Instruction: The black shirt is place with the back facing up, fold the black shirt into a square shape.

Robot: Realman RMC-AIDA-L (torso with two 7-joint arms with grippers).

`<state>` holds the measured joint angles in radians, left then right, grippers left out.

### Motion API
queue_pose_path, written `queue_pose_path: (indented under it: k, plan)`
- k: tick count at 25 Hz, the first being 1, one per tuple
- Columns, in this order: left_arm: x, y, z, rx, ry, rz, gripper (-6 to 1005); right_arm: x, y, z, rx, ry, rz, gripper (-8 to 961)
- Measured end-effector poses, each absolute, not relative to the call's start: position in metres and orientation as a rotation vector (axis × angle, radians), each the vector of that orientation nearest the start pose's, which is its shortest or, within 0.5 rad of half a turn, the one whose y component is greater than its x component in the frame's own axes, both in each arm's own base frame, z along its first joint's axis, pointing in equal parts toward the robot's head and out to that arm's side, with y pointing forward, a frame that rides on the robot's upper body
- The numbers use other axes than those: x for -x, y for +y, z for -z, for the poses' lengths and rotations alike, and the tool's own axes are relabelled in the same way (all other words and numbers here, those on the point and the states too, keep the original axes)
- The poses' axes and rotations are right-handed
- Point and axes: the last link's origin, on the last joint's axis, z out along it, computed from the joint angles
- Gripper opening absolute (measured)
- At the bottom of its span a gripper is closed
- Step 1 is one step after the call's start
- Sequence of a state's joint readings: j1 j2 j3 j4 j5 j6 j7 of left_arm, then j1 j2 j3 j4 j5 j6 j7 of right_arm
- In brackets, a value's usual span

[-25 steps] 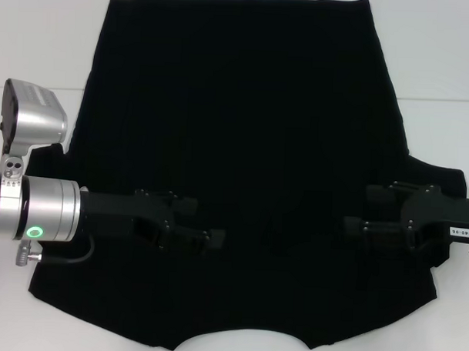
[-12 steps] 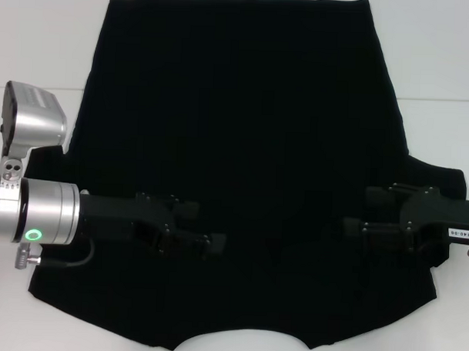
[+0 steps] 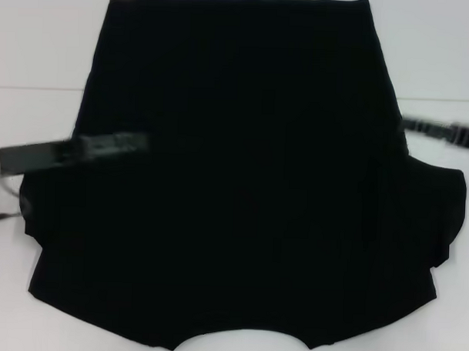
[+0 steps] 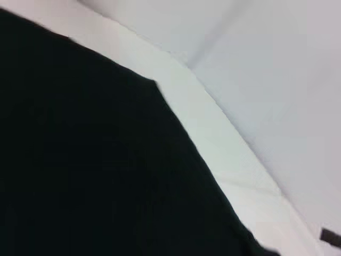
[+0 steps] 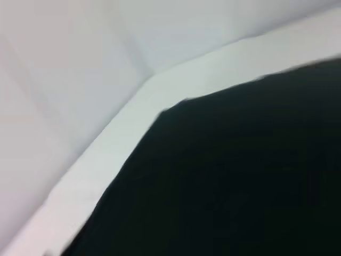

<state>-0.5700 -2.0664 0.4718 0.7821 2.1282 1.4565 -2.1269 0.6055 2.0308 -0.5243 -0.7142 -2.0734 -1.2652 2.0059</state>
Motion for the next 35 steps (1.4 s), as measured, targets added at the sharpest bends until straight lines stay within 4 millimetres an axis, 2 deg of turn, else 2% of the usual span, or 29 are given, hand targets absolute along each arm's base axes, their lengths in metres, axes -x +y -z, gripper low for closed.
queue_pose_path:
  k: [3,7,8,12,19,22,27,35]
  plan:
    - [0.296,0.359,-0.075,2.083,-1.675,0.824,878,-0.279,0.414,-0.085,2.013,1.515,-0.783,885]
    - [0.315,0.350,-0.092,1.978,-1.771,0.776,868,-0.266,0.434,-0.107,1.989,1.573,-0.741,885]
    - [0.322,0.346,-0.095,1.946,-1.799,0.747,835,-0.263,0.436,-0.108,1.993,1.578,-0.721,885]
    - [0.339,0.335,-0.099,1.871,-1.852,0.687,705,-0.252,0.442,-0.108,2.022,1.564,-0.693,885]
    - [0.355,0.326,-0.105,1.819,-1.841,0.605,646,-0.247,0.443,-0.105,2.037,1.560,-0.690,884]
    - [0.361,0.327,-0.105,1.824,-1.809,0.510,621,-0.249,0.443,-0.105,2.030,1.565,-0.696,884]
    - [0.367,0.333,-0.096,1.806,-1.792,0.403,613,-0.252,0.442,-0.106,2.018,1.573,-0.697,884]
    - [0.368,0.337,-0.082,1.804,-1.811,0.343,609,-0.252,0.442,-0.106,2.016,1.574,-0.701,885]
